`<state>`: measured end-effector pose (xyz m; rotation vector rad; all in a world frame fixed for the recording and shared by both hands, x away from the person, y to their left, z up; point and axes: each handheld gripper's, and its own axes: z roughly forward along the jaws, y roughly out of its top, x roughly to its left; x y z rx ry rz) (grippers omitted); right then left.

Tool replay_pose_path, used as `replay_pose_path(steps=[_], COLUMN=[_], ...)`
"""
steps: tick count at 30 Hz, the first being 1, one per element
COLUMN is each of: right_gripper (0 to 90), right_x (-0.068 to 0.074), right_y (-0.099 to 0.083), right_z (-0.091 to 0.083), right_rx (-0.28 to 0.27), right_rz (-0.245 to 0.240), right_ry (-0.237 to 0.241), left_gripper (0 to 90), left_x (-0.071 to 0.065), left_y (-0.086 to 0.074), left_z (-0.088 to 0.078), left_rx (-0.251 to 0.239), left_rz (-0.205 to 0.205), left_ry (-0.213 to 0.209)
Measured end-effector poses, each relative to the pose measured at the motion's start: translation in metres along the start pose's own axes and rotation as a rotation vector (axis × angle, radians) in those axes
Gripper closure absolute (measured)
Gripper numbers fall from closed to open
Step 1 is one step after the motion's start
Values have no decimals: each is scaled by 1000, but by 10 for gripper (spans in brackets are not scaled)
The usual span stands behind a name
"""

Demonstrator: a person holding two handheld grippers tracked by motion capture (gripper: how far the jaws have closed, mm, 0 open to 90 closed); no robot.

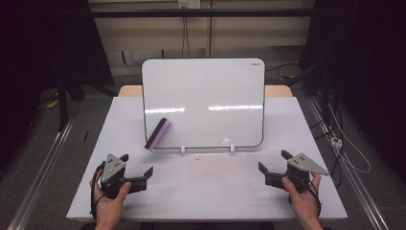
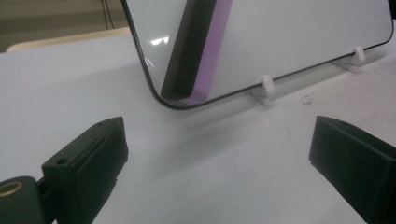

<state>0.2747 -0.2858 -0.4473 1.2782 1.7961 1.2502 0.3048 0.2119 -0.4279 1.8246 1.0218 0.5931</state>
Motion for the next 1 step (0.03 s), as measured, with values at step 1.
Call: replay_pose_path(steps=[1], right_gripper=[53], right_x=[0], right_y=[0], right_z=[0], right_rx=[0], right_rz=[-1], right_ry=[1], left_gripper=[42], left_x=[0], left_y=[0], left_z=[0], left_rx=[-2], left_rz=[3], left_ry=[4])
